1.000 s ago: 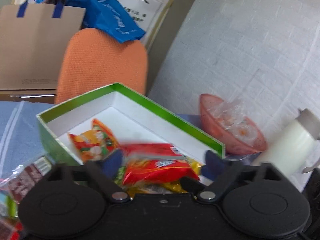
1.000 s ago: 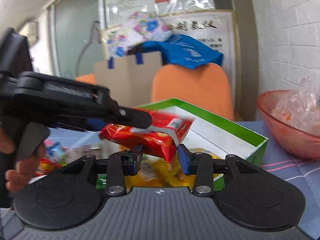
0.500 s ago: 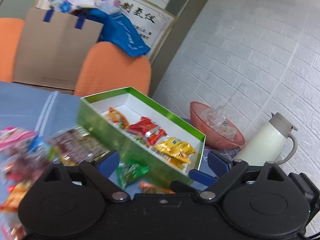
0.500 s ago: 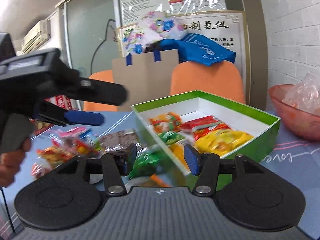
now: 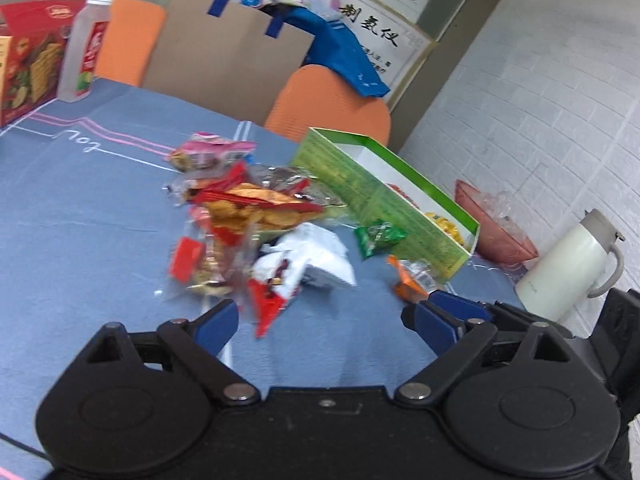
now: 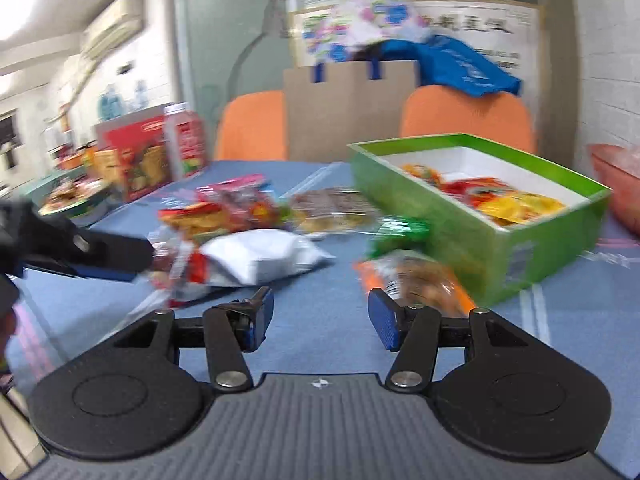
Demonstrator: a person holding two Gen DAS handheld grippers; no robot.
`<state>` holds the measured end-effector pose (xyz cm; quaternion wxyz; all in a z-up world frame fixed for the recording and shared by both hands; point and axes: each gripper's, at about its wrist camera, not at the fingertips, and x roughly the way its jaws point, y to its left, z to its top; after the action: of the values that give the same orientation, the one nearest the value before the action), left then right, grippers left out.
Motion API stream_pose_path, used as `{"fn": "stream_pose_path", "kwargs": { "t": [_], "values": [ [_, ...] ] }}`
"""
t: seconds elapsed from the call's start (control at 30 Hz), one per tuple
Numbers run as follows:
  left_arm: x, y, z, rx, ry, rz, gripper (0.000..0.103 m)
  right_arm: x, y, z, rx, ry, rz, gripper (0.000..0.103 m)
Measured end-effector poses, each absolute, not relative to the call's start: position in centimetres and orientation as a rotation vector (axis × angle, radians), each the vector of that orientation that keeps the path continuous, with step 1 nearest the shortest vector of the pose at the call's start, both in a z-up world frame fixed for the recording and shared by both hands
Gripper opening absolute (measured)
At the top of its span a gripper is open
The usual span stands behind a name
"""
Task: Organize snacks
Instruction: 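Move both open grippers toward the white foil bag on the pile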
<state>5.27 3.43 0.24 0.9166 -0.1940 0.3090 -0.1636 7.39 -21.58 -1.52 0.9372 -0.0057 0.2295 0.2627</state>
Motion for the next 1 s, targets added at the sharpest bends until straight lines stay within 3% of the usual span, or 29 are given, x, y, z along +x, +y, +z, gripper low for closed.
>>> {"fn": "stream_pose_path", "kwargs": {
  "t": [0.37,0.4,0.43,0.5,0.63,0.77,0.83,0.87,0.9,0.93,0.97,1.0],
  "values": [
    [4.3,6.2,1.2,-0.441,0.590,-0.395,0.103,9.5,-13.7,-2.5,-0.329,0.441,0.539,0.086],
    [4.2,6.1,1.2,-0.444,0.593,-0.400,0.103,9.8,-13.5,-2.6,-0.350,0.436,0.530,0.075],
    [4.1,6.2,1.1,-0.448,0.595,-0.403,0.103,10.0,-13.4,-2.8,-0.367,0.440,0.538,0.039],
    [4.0,6.2,1.0,-0.457,0.602,-0.416,0.103,9.6,-14.0,-2.8,-0.352,0.446,0.552,0.015],
    [4.3,5.5,0.6,-0.482,0.634,-0.481,0.103,6.6,-16.2,-2.9,-0.352,0.443,0.586,0.000],
    [5.3,3.2,0.1,-0.477,0.667,-0.558,0.103,3.8,-18.9,-2.5,-0.287,0.459,0.607,0.000],
    [6.1,2.0,0.2,-0.451,0.668,-0.564,0.103,3.5,-19.2,-2.4,-0.283,0.462,0.598,0.007],
    [6.6,1.5,0.4,-0.437,0.655,-0.559,0.103,3.6,-19.4,-2.3,-0.279,0.452,0.590,0.027],
    [7.1,1.1,0.7,-0.420,0.641,-0.548,0.103,3.9,-19.4,-2.3,-0.272,0.443,0.572,0.035],
    [7.9,0.7,1.0,-0.398,0.628,-0.530,0.103,4.3,-19.3,-2.3,-0.263,0.440,0.560,0.055],
    [8.5,0.4,1.3,-0.385,0.617,-0.517,0.103,4.7,-19.2,-2.3,-0.252,0.439,0.555,0.066],
    [9.0,0.2,1.6,-0.372,0.599,-0.512,0.103,5.2,-19.1,-2.4,-0.236,0.434,0.559,0.068]
  ]
}}
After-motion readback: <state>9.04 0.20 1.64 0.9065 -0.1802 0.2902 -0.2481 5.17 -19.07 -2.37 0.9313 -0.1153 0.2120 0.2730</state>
